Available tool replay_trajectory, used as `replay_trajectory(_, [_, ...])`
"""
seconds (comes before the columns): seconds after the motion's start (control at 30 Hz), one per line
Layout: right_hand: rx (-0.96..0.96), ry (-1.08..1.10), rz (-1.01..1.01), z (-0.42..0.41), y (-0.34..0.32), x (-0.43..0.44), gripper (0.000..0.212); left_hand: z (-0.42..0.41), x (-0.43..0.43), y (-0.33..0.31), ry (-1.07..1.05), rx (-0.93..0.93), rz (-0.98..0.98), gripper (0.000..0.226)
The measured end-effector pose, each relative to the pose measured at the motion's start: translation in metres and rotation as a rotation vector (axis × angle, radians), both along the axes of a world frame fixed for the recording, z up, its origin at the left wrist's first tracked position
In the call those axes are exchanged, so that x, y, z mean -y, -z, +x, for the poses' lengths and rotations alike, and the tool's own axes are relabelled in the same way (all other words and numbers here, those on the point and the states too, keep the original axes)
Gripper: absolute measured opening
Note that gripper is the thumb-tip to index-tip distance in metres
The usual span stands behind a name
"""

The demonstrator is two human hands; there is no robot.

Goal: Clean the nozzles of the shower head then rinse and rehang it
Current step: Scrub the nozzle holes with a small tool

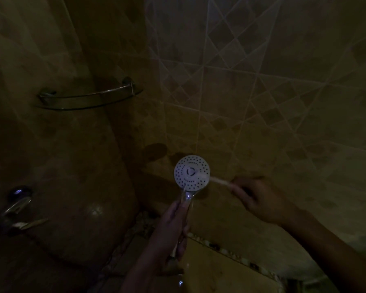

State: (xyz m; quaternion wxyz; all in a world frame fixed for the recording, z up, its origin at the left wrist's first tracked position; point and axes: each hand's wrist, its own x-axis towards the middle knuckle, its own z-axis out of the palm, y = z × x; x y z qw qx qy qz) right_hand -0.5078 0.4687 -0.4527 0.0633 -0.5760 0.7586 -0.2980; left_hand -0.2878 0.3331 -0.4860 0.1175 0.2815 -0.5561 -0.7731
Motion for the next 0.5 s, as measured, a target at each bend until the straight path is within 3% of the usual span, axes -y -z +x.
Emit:
replay_trajectory(0.07, [-0.054,-0.118,0.042,0.008,0.006,-0.003,0.027,-0.001,0.000,0.002,-0.013,-0.006,0.009,0.030])
replay_trajectory(0.2, [-0.150,0.317,-0.032,-0.012,0.007,0.004,0.029,-0.002,-0.001,0.004,-0.025,-0.003,0.017,0.029])
replay_trajectory(0.23, [-0.138,0.299,-0.061,-0.011,0.005,0.003,0.026,-0.002,-0.002,0.003,-0.024,-0.007,0.019,0.029])
replay_trajectory(0.37, [-0.050,-0.138,0.006,0.017,0.002,-0.006,0.029,-0.002,-0.003,0.001,-0.004,-0.015,0.049,0.032])
replay_trajectory(0.4, [-0.071,-0.132,0.026,0.015,0.006,-0.005,0.031,-0.003,-0.003,0.000,-0.001,-0.017,0.058,0.031])
replay_trajectory(0.5, [-0.077,0.250,-0.025,-0.005,0.006,0.001,0.030,-0.003,-0.004,0.000,0.004,-0.002,0.071,0.026])
